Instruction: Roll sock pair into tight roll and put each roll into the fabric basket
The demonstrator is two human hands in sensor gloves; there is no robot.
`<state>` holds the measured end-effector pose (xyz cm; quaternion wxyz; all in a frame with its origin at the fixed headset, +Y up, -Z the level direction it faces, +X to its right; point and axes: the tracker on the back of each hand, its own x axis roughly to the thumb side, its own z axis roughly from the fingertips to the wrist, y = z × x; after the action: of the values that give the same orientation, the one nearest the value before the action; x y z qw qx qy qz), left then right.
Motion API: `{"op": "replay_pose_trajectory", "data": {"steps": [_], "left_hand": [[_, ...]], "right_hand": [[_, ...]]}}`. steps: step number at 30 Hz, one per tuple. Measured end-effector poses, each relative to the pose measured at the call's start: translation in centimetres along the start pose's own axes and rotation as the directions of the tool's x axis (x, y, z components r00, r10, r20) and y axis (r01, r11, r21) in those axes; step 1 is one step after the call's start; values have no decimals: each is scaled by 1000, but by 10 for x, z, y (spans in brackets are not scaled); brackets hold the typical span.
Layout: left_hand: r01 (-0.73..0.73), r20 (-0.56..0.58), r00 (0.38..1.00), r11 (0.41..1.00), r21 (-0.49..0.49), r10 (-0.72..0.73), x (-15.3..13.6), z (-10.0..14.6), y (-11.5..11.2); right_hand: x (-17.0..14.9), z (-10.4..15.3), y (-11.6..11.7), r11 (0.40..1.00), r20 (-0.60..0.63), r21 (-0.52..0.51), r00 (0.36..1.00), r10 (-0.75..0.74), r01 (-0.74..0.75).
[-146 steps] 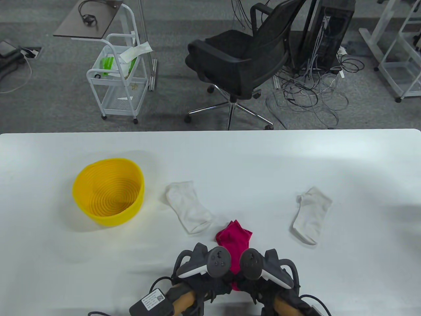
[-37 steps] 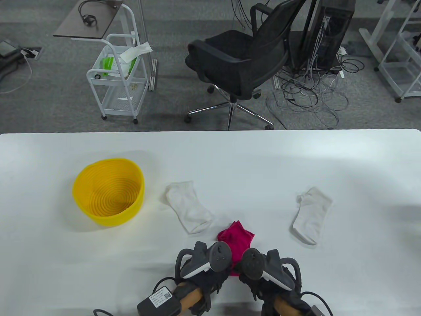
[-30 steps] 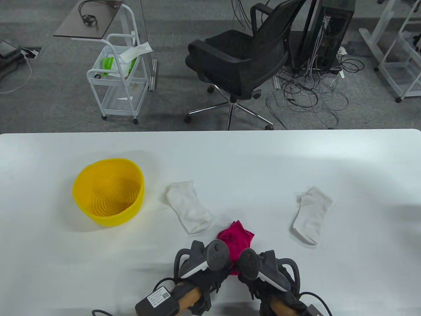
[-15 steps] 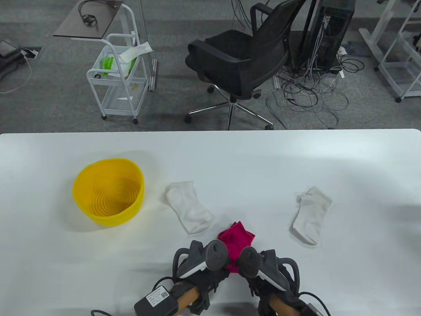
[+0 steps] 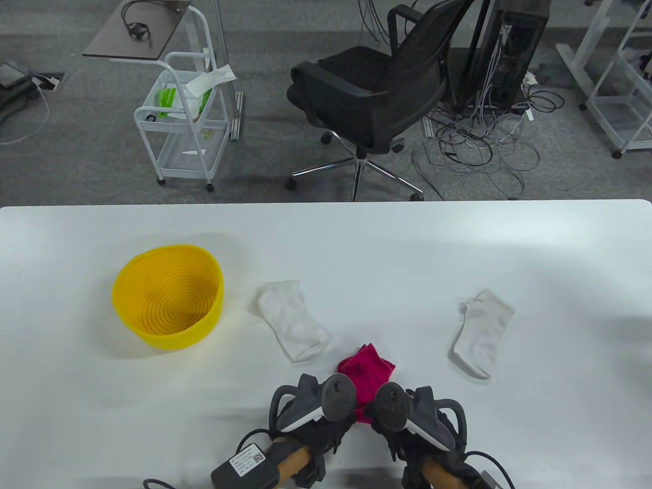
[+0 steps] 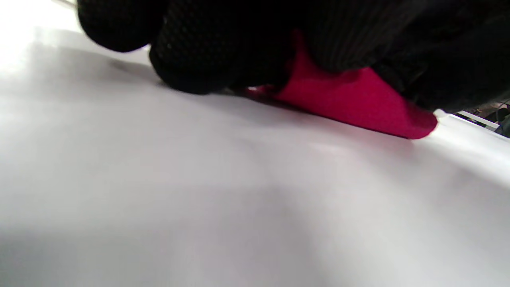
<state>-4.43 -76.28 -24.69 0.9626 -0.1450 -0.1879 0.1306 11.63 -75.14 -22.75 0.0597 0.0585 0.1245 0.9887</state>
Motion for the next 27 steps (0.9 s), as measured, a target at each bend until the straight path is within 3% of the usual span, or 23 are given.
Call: {"op": "replay_pose_trajectory", "data": {"steps": [7, 16, 21, 27], "left_hand": [[-115, -43, 992, 991, 69, 118, -13, 4, 20], [-59, -6, 998, 998, -6, 59, -11, -1, 4], [-11, 15, 1000, 992, 122, 9, -6, 1, 3], [-14, 20, 1000, 997, 76, 12, -5, 1, 2]], "right_hand": [[4, -2, 5, 998, -16, 0, 998, 61, -61], [2, -4, 4, 1000, -41, 4, 999, 25, -25], [2, -4, 2, 1000, -32, -9, 999, 1, -2], [-1, -2, -2, 999, -32, -29, 999, -31, 30]]}}
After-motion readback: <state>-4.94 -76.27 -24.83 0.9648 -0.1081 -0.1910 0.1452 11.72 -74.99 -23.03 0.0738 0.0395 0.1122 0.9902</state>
